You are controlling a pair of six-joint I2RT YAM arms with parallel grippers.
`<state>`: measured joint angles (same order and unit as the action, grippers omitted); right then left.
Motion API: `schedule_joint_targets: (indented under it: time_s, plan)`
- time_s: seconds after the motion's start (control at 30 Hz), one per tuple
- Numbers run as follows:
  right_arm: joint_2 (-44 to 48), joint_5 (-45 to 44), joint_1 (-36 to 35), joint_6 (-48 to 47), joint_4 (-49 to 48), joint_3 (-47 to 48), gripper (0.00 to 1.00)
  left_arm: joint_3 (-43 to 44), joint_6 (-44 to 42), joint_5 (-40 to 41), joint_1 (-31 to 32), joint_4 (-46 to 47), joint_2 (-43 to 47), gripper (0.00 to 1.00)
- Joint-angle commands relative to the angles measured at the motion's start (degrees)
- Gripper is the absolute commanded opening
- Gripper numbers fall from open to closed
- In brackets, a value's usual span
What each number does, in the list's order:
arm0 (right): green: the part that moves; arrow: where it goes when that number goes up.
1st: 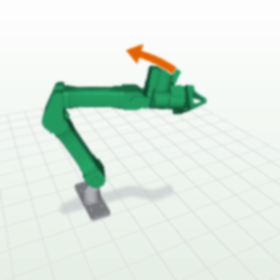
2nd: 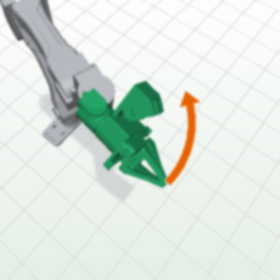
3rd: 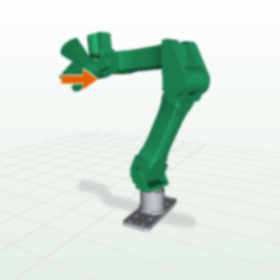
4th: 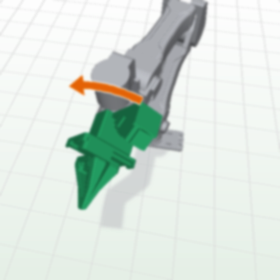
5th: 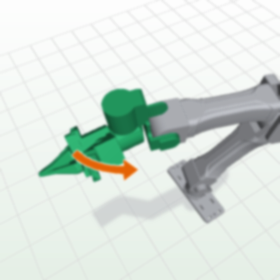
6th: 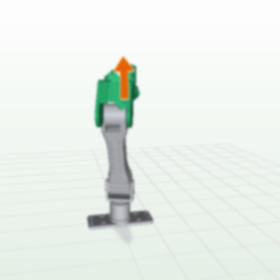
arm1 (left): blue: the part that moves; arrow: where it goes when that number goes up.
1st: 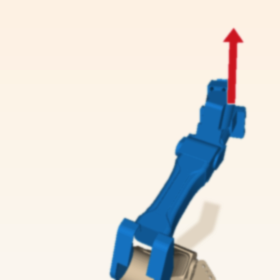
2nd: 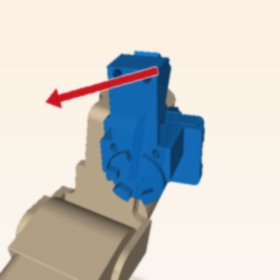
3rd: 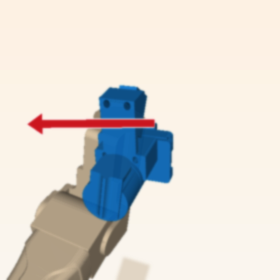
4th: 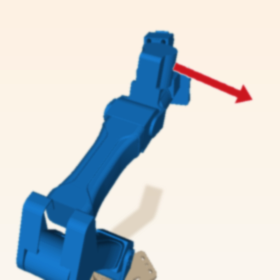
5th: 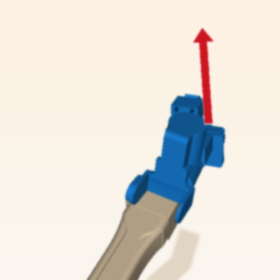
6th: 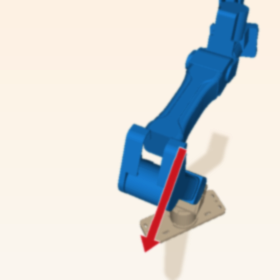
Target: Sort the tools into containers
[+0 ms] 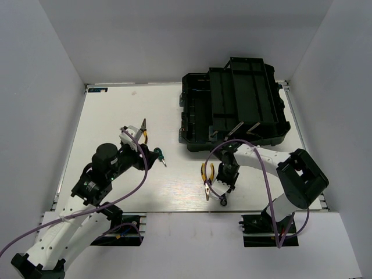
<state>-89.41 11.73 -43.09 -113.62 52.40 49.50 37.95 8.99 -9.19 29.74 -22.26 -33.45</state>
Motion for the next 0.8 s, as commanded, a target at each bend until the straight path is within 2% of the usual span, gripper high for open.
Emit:
schedule_joint_targets:
  time_s: [0.0,0.27,0.3,0.37,0.53,0.77]
  plan:
    - [-2.1,2.8,-1.3,-27.5,0.2,-2.0,0.30,-0.2,0.0,-0.8,-0.3,0.4,0.8,0.68]
    - [0.6,4.1,-4.6,-15.7,1.6,-2.6,0.13,-0.2,0.0,-0.8,-0.3,0.4,1.3,0.68]
    - [1.0,4.2,-5.0,-10.2,1.7,-2.3,0.06,-0.2,0.0,-0.8,-0.3,0.4,1.3,0.68]
    - [1.6,4.2,-5.9,-4.4,1.9,-1.9,0.00,-0.2,0.0,-0.8,-0.3,0.4,1.3,0.68]
    - [3.0,4.2,-6.7,8.8,4.0,1.0,0.00,-0.2,0.0,-0.8,-0.3,0.4,0.7,0.69]
    - [7.5,5.0,-6.2,13.2,6.9,2.1,0.00,-0.2,0.0,-0.8,-0.3,0.4,-0.4,0.69]
